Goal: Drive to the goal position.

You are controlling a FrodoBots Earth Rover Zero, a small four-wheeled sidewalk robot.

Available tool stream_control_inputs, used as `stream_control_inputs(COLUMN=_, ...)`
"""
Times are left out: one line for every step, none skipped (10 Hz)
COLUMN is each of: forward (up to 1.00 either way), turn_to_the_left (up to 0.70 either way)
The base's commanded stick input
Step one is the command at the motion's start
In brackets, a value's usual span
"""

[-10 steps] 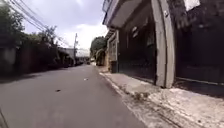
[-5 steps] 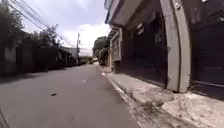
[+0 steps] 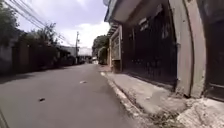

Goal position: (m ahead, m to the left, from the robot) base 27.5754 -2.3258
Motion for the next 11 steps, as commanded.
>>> stream_control_inputs(forward=0.70, turn_to_the_left=0.34)
stream_control_inputs(forward=0.70, turn_to_the_left=0.26)
stream_control_inputs(forward=0.70, turn_to_the_left=0.12)
stream_control_inputs(forward=0.70, turn_to_the_left=0.01)
stream_control_inputs(forward=0.70, turn_to_the_left=0.01)
stream_control_inputs(forward=0.70, turn_to_the_left=0.01)
stream_control_inputs(forward=0.70, turn_to_the_left=0.01)
stream_control_inputs(forward=0.70, turn_to_the_left=0.01)
stream_control_inputs(forward=0.70, turn_to_the_left=0.01)
stream_control_inputs(forward=0.70, turn_to_the_left=0.01)
stream_control_inputs(forward=0.70, turn_to_the_left=0.01)
